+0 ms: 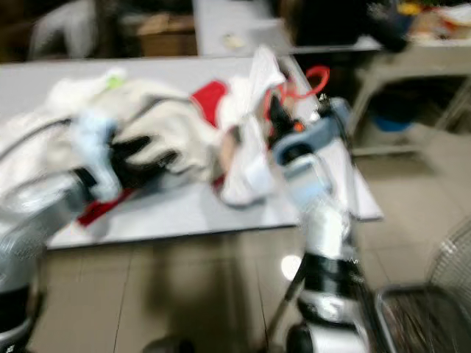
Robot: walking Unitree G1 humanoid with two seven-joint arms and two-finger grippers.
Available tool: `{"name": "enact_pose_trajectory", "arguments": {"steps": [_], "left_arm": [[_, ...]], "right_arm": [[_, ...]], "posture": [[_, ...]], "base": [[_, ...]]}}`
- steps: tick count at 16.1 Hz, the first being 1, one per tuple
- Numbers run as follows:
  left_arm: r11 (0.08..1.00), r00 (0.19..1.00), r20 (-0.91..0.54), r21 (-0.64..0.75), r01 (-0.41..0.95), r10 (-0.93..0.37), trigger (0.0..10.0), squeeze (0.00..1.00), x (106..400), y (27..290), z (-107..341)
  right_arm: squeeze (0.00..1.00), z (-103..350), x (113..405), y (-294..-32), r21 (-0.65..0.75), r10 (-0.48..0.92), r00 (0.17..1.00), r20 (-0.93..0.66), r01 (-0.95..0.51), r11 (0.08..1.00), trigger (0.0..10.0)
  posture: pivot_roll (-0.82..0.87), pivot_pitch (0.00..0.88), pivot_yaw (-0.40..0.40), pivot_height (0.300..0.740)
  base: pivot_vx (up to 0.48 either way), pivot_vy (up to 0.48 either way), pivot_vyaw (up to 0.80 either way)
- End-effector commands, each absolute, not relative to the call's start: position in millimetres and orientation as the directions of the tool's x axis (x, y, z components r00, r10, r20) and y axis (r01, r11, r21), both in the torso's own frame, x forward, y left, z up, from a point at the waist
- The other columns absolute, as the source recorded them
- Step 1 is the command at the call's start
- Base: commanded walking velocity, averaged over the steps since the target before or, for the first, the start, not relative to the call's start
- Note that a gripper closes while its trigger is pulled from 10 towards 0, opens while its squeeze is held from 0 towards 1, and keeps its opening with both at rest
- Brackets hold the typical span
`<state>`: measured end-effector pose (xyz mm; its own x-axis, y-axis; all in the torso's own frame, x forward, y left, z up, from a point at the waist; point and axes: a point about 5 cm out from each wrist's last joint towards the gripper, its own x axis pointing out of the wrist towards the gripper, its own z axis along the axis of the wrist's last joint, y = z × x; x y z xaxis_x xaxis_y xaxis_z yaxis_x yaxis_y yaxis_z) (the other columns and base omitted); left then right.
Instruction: Hang hanger
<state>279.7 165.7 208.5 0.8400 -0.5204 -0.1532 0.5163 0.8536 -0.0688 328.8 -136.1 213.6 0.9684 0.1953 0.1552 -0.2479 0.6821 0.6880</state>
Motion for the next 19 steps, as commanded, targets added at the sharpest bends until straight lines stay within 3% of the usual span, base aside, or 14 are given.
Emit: {"name": "enact_pose_trajectory", "arguments": {"steps": [1,3,6,9,11,16,19], "left_arm": [[0.871,0.858,-0.154,-0.062,0.486,-0.49,10.0,0.0,277,170,212],[0.918,0.898,-0.194,-0.036,0.395,-0.394,10.0,0.0,270,182,198],[0.925,0.907,-0.182,-0.076,0.373,-0.381,10.0,0.0,266,172,194],[0.924,0.919,-0.108,-0.086,0.372,-0.38,10.0,0.0,263,162,199],[0.928,0.926,-0.084,-0.09,0.36,-0.367,10.0,0.0,262,162,202],[0.931,0.925,-0.105,-0.06,0.36,-0.365,10.0,0.0,259,154,196],[0.933,0.925,-0.126,-0.014,0.36,-0.359,10.0,0.0,257,153,192]], "right_arm": [[0.0,235,320,-134,0.643,0.23,0.947,0.222,-0.32,0.696,10.0],[0.0,261,307,-145,0.56,0.274,0.916,0.294,-0.397,0.728,10.0],[0.0,288,300,-144,0.449,0.354,0.872,0.338,-0.48,0.754,10.0],[0.0,352,284,-134,0.37,0.417,0.764,0.493,-0.618,0.693,10.0],[0.0,366,277,-132,0.351,0.438,0.726,0.53,-0.658,0.666,10.0],[0.0,278,290,-129,0.399,0.478,0.857,0.194,-0.514,0.759,10.0],[0.0,252,294,-132,0.414,0.454,0.884,0.108,-0.455,0.788,10.0]], "posture": [[0.02,0.0,0.04,0.74],[0.02,0.0,0.019,0.74],[0.01,0.0,0.011,0.74],[0.0,0.0,-0.011,0.74],[0.0,0.0,-0.017,0.74],[0.02,0.0,-0.025,0.74],[0.03,0.0,-0.036,0.74]], "base": [[0.0,0.0,0.8],[0.0,0.0,0.8],[0.0,0.0,0.8],[0.0,0.0,0.8],[0.0,0.0,0.8],[0.0,0.0,0.8],[0.0,0.0,0.8]]}}
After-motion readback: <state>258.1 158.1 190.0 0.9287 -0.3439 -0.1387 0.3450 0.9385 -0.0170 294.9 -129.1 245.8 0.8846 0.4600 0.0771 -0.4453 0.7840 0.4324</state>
